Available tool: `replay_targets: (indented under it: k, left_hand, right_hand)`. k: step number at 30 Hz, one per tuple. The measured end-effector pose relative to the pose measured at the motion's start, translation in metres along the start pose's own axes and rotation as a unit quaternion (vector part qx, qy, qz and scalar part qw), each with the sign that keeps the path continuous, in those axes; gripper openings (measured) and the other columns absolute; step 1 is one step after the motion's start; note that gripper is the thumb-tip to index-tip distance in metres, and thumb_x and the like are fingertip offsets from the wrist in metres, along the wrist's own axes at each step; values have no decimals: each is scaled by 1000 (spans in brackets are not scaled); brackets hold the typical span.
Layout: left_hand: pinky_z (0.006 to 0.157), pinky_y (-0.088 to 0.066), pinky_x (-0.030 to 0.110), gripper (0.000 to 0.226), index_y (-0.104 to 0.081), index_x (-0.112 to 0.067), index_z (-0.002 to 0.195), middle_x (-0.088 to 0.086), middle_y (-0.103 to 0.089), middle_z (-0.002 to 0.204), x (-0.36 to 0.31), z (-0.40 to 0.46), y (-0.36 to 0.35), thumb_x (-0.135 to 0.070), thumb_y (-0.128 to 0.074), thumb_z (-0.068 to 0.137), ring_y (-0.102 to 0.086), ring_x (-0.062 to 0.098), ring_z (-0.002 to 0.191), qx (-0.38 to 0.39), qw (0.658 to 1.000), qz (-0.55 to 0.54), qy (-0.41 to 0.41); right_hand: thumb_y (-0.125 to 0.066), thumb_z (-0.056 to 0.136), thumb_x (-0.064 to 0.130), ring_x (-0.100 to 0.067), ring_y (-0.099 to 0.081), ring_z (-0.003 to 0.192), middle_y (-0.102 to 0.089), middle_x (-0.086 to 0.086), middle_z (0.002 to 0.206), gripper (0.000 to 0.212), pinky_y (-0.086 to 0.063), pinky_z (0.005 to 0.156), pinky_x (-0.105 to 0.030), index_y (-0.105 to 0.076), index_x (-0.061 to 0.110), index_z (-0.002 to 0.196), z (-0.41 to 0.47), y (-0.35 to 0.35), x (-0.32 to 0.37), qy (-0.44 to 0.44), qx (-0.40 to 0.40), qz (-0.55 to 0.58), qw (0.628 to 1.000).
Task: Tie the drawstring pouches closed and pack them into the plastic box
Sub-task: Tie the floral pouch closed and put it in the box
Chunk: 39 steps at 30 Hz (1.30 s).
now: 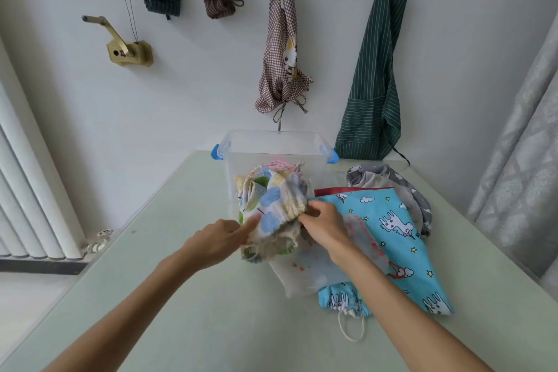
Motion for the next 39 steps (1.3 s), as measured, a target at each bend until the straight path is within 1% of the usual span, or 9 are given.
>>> replay_targets:
  k: [3, 9, 13, 17, 19, 21, 26, 33, 39]
  left_hand:
    - [76, -42, 30, 79, -50, -31, 114, -15, -57, 112, -10, 3, -8, -89, -46, 60, -59, 16, 104, -34, 990, 139, -11]
    - [75, -42, 30, 21, -64, -30, 106, 1, -68, 109, -4, 20, 17, -28, -55, 88, -61, 27, 100, -179, 980, 82, 2]
    - [67, -46, 26, 14, -69, -23, 92, -3, -72, 86, 12, 17, 17, -35, -64, 86, -62, 17, 65, -107, 994, 12, -24]
    - [58, -48, 15, 11, -67, -25, 94, -6, -73, 90, 30, 12, 0, -29, -69, 83, -66, 12, 57, -37, 998, 37, -32]
    - [55, -51, 15, 19, -67, -24, 99, -6, -74, 87, 41, 10, -2, -22, -71, 80, -68, 14, 62, -15, 999, 24, -17]
    - [52, -48, 15, 23, -66, -24, 100, -12, -72, 77, 49, 9, -3, -20, -73, 78, -65, 9, 62, -6, 1000, 2, -4]
    - [54, -42, 14, 13, -76, -21, 93, -16, -67, 60, 58, 5, -11, -27, -70, 83, -59, -6, 53, -28, 999, -13, -12]
    - [56, -39, 21, 7, -77, -22, 84, -4, -70, 72, 61, -17, 18, -25, -72, 81, -51, 4, 51, -154, 986, 51, -43]
    - [72, -48, 32, 12, -75, -27, 92, 3, -74, 94, 100, -25, 49, -32, -70, 82, -64, 31, 91, -250, 960, 114, 49]
  right_hand:
    - [-57, 85, 6, -17, -62, 85, -67, 3, 89, 14, -50, 76, -33, -65, 14, 94, -6, 2, 32, 141, -16, -84, 986]
    - [-60, 84, 1, -15, -52, 89, -62, 1, 97, 24, -38, 68, -19, -68, 14, 102, -24, 28, 58, 323, -113, -334, 878]
    - [-58, 86, 4, -11, -48, 96, -54, 7, 104, 33, -30, 58, -12, -64, 23, 111, -16, 41, 24, 255, -74, -334, 904]
    - [-59, 86, 15, -22, -44, 123, -56, 4, 117, 39, -38, 99, -37, -52, 24, 124, -12, 26, -20, 136, 66, -317, 936]
    - [-58, 86, 18, -21, -47, 113, -54, 8, 86, 4, -40, 87, -36, -59, 22, 87, -15, 29, -34, 117, 66, -343, 929]
    - [-60, 87, 26, -22, -54, 85, -48, 3, 64, 24, -36, 65, -31, -54, 15, 66, -15, 34, -45, 89, 61, -337, 935]
    - [-52, 95, 29, -11, -60, 56, -70, 0, 75, 30, -39, 61, -15, -65, 14, 73, -23, 41, -48, 93, 119, -163, 975]
    - [-42, 98, 15, -3, -51, 43, -63, 0, 64, 36, -42, 56, -22, -61, 17, 68, -25, 94, -54, 100, 22, -115, 988]
    - [-37, 96, 25, -39, -58, 91, -66, -17, 99, 30, -42, 73, -37, -64, 12, 87, -32, 143, -68, -4, -159, -294, 942]
Point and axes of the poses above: each hand's wrist, its own z-axis towards the middle knuckle, its own y-axis out of the back of the hand, x = y × z, the point moved 6 cm from there along z, towards the middle knuckle
